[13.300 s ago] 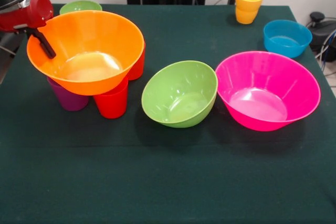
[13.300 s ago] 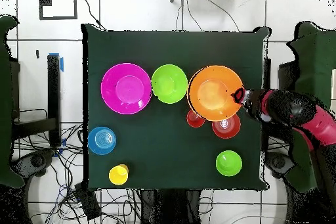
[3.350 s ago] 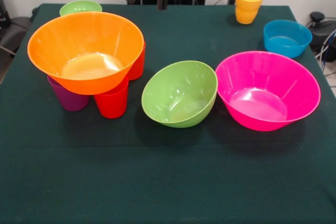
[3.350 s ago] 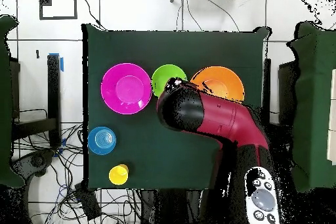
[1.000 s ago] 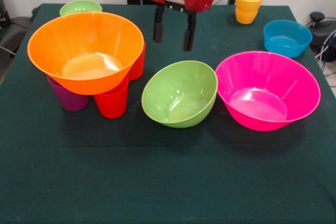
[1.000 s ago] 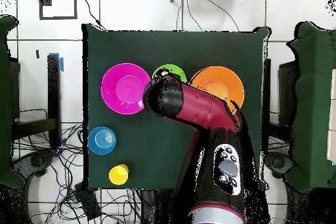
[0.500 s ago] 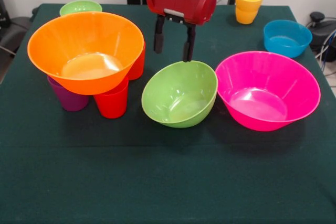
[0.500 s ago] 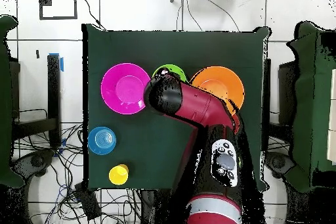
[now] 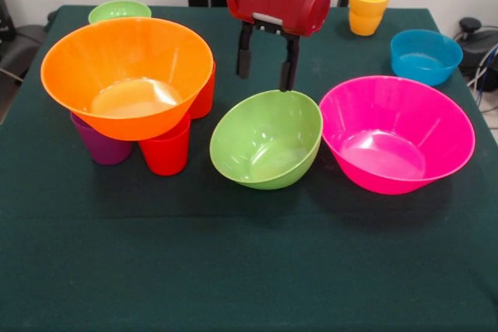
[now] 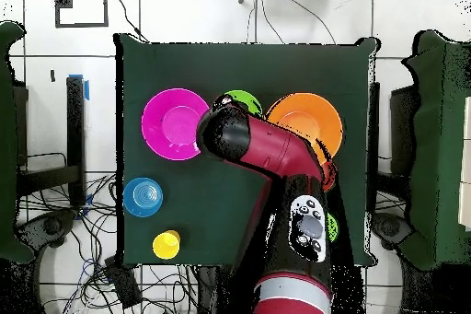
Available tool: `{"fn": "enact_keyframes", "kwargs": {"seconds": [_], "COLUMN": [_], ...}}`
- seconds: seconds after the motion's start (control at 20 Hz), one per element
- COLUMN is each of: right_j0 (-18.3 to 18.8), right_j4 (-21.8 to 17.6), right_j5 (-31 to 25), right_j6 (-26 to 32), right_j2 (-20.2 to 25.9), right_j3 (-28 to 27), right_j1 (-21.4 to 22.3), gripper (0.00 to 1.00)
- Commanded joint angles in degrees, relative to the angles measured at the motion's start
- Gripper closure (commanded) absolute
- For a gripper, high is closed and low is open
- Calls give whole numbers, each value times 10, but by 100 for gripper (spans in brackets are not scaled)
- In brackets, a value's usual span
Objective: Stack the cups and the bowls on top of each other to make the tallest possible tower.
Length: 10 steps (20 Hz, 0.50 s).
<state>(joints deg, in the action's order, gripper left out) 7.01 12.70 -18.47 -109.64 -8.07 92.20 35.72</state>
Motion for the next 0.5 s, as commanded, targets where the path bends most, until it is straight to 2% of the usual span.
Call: {"fn": "enact_keyframes", "kwargs": {"seconds": [0.05, 0.25, 0.5], "right_j0": [-13, -22, -15], "right_j4": [16, 20, 20], "right_j5": [-6, -14, 0], "right_j6": [-102, -104, -96], "right_j2": [19, 11, 19], "right_j3": [-18, -18, -9], "right_j1": [-6, -1, -1], "gripper": [0, 0, 0]}}
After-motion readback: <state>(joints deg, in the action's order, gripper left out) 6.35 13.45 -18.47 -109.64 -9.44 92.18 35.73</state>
